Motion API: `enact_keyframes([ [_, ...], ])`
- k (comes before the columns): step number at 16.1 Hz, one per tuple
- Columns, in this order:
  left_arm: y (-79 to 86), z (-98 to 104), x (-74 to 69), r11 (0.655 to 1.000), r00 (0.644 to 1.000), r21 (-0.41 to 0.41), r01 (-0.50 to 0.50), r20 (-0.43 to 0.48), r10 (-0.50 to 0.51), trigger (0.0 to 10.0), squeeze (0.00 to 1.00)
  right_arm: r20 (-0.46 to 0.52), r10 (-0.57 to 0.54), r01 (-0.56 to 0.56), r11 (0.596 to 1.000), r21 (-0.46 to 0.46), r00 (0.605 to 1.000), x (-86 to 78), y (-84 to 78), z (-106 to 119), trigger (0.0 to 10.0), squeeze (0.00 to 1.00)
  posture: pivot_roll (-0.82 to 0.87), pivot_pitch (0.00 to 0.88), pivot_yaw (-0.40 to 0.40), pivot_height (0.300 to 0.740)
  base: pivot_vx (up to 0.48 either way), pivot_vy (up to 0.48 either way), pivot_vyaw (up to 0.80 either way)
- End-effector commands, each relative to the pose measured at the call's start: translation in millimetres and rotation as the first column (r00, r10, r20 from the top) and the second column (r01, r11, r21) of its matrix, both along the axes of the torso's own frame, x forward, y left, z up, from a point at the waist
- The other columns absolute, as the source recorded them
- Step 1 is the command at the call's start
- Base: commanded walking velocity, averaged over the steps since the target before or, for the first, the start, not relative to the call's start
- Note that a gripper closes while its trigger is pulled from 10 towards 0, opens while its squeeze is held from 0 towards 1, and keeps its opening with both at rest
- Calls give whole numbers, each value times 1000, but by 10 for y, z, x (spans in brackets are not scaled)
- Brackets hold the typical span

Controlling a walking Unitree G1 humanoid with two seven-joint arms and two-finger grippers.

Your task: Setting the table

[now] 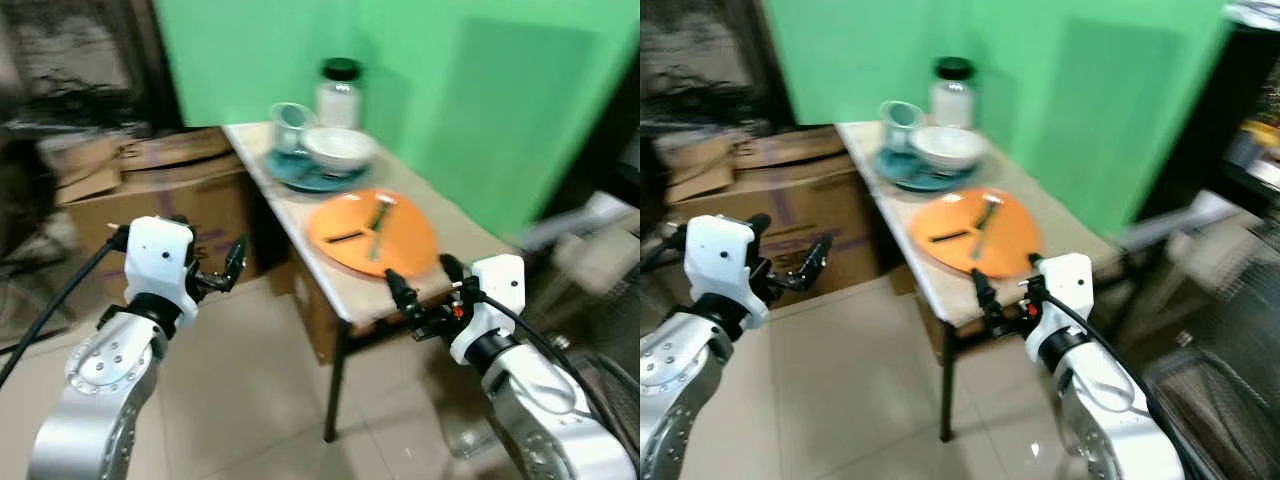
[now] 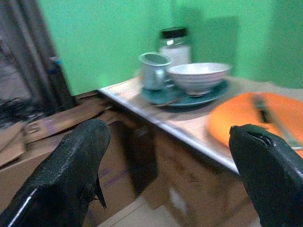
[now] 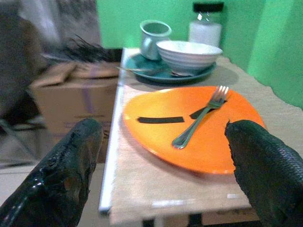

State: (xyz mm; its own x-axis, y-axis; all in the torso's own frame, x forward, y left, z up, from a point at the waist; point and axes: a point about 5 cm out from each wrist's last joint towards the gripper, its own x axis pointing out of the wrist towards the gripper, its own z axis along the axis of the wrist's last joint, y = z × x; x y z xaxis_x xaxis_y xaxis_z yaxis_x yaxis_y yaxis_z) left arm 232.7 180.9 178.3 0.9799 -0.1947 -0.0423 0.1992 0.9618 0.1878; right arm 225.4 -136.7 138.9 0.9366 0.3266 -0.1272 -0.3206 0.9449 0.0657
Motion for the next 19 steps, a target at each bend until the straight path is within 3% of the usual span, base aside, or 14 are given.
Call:
enact_keyframes([
  [1, -12, -44, 16, 1000, 1000, -7, 13, -21, -13, 10000, 0, 38, -23, 24, 999, -31, 999, 37, -13, 32, 10000, 1000, 144, 0, -40, 740, 285, 0, 0],
  [7, 38, -84, -6, 1000, 1000, -2, 7, -27, -7, 10000, 0, 29, -7, 6, 999, 35, 1000, 95, 19, -36, 10000, 1000, 148, 0, -41, 740, 327, 0, 0],
  [8, 39, -82, -9, 1000, 1000, -2, 8, -26, -8, 10000, 0, 26, -3, 2, 999, 41, 1000, 103, 27, -48, 10000, 922, 150, 0, -43, 740, 341, 0, 0],
  [9, 37, -83, -12, 1000, 1000, -2, 9, -26, -9, 10000, 0, 22, 4, -5, 999, 44, 1000, 107, 33, -52, 10000, 725, 151, 0, -44, 740, 349, 0, 0],
  [12, 30, -93, -20, 1000, 1000, -1, 12, -28, -12, 10000, 0, 18, 19, -20, 999, 47, 1000, 123, 44, -57, 10000, 690, 152, 0, -48, 740, 341, 0, 0],
  [13, 26, -96, -25, 1000, 1000, 0, 14, -28, -14, 10000, 0, 13, 33, -34, 999, 36, 999, 129, 50, -64, 10000, 580, 153, 0, -51, 740, 341, 0, 0],
  [14, 30, -96, -26, 1000, 999, -1, 15, -28, -15, 10000, 0, 13, 39, -39, 999, 38, 999, 134, 58, -64, 10000, 0, 155, 0, -51, 740, 337, 0, 0],
  [19, 35, -103, -33, 1000, 999, 4, 23, -30, -22, 10000, 0, -5, 33, -33, 999, 7, 999, 158, 52, -97, 10000, 0, 159, 0, -55, 740, 342, 0, 0],
])
